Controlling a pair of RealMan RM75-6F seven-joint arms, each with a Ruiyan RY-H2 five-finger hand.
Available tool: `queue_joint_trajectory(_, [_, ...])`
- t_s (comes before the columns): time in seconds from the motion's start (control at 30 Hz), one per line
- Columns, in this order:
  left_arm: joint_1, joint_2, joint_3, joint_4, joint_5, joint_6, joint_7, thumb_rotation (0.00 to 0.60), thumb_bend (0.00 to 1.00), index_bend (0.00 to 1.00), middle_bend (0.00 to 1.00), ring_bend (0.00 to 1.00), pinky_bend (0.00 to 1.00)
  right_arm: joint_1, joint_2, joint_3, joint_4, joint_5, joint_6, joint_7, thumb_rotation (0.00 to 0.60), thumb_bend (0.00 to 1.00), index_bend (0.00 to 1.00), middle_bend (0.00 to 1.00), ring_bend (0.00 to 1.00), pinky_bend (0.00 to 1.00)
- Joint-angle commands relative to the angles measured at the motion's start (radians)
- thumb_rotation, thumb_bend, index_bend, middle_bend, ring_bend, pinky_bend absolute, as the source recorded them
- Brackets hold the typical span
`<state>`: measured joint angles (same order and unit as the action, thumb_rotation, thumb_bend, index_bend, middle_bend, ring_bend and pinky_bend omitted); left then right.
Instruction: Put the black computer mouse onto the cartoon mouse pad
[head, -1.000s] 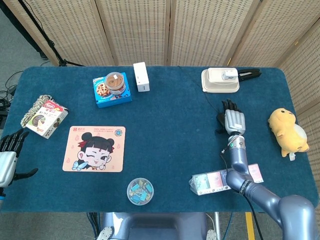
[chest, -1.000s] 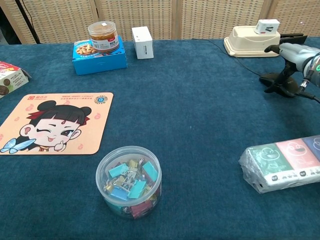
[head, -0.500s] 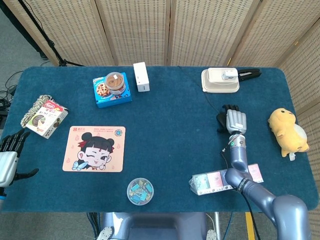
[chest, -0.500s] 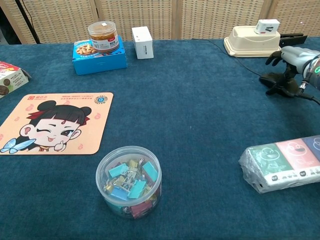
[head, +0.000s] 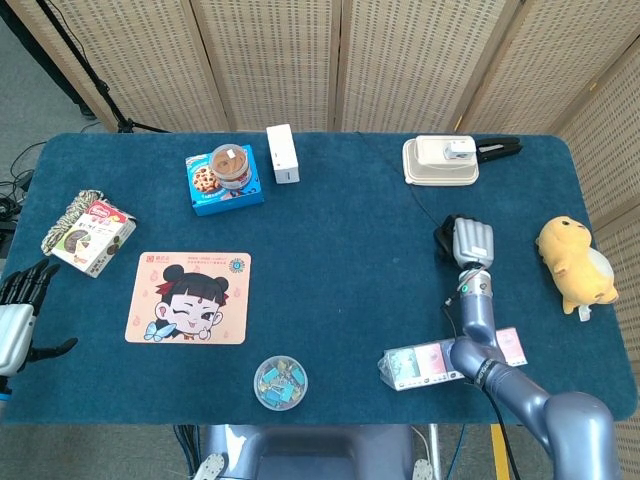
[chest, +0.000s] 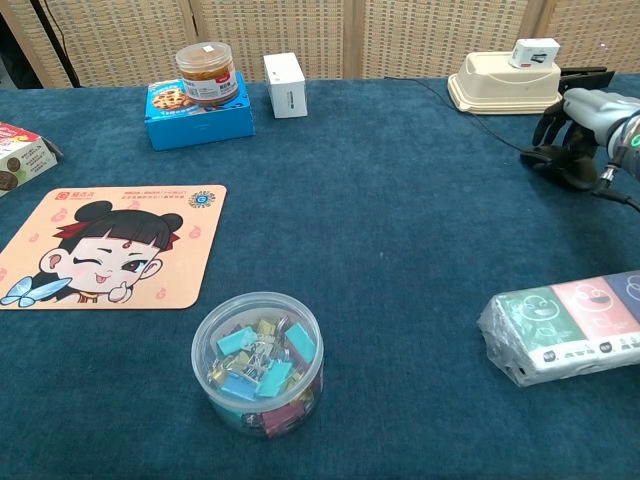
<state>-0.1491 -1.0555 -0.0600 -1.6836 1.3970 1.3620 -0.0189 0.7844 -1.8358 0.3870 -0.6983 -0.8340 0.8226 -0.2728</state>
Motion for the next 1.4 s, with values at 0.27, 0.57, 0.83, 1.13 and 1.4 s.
queue_joint_trajectory(0.27, [0.001, 0.003, 0.003, -0.001, 0.008, 0.003, -0.007, 0.600, 0.05, 0.00, 0.00, 0.00, 0.00, -0.034, 0.053, -0.044, -0.170, -0.124, 0.066, 0.060, 0.600, 0.70, 0.39, 0.43, 0.35, 0.56])
queue_joint_trajectory(0.57, [0.008, 0.011, 0.012, -0.003, 0.039, 0.020, -0.027, 0.600, 0.05, 0.00, 0.00, 0.00, 0.00, -0.030, 0.074, -0.094, -0.405, -0.259, 0.163, 0.028, 0.600, 0.79, 0.40, 0.43, 0.35, 0.56])
queue_joint_trajectory(0.83, [0.018, 0.026, 0.020, 0.006, 0.067, 0.041, -0.079, 0.600, 0.05, 0.00, 0.00, 0.00, 0.00, 0.019, -0.025, -0.088, -0.466, -0.270, 0.200, -0.055, 0.600, 0.79, 0.40, 0.43, 0.35, 0.56])
queue_joint_trajectory(1.13, [0.022, 0.037, 0.022, 0.017, 0.078, 0.047, -0.117, 0.600, 0.05, 0.00, 0.00, 0.00, 0.00, 0.070, -0.170, -0.078, -0.381, -0.247, 0.180, -0.075, 0.600, 0.80, 0.40, 0.43, 0.35, 0.56])
queue_joint_trajectory(1.4, [0.022, 0.036, 0.022, 0.018, 0.075, 0.044, -0.114, 0.600, 0.05, 0.00, 0.00, 0.00, 0.00, 0.057, -0.212, -0.081, -0.353, -0.253, 0.176, -0.027, 0.600, 0.73, 0.26, 0.32, 0.26, 0.44])
